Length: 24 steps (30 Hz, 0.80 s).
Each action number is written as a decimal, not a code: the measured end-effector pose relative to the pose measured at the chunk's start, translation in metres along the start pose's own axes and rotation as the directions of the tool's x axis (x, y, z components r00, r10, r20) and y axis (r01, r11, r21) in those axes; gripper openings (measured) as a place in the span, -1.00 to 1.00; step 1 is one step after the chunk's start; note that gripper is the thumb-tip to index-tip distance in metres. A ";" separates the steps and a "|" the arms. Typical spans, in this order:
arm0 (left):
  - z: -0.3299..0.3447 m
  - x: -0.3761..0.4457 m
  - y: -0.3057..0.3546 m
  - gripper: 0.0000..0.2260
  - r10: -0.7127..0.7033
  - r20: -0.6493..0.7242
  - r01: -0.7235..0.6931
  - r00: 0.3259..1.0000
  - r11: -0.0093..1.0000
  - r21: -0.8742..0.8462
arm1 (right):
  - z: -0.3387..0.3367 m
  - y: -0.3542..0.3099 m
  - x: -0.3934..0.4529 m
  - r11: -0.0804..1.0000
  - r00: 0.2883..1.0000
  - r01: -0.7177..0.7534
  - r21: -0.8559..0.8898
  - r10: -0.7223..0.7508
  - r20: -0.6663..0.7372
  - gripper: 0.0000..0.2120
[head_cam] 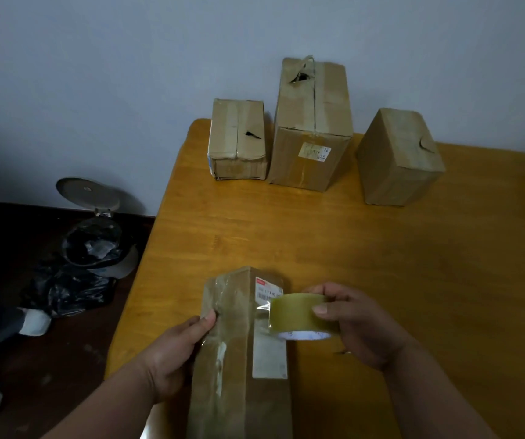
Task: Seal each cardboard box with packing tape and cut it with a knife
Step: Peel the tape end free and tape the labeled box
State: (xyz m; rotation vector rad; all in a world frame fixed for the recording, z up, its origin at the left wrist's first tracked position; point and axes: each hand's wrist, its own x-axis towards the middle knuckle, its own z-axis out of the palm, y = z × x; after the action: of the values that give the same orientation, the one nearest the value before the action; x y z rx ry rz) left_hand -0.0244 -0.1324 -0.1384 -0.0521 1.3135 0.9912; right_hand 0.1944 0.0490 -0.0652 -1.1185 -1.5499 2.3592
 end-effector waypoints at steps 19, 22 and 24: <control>0.011 -0.032 0.006 -0.22 0.218 0.068 -0.228 0.974 0.915 0.332 | 0.074 -0.018 0.006 0.855 0.957 0.217 -0.471 -0.281 -0.070 -0.78; 0.010 -0.034 -0.003 -0.28 0.261 0.049 -0.265 0.964 0.935 0.235 | 0.074 -0.013 0.006 0.838 0.966 0.199 -0.509 -0.256 -0.043 -0.68; 0.007 -0.036 -0.006 -0.23 0.283 -0.023 -0.274 0.959 0.943 0.189 | 0.072 -0.014 0.005 0.826 0.970 0.196 -0.529 -0.244 -0.021 -0.68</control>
State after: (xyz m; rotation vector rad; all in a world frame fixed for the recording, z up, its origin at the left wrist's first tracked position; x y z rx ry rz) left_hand -0.0126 -0.1524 -0.1097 0.2594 1.4806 1.1069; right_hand 0.1415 0.0042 -0.0408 -1.0294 -2.2295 1.7532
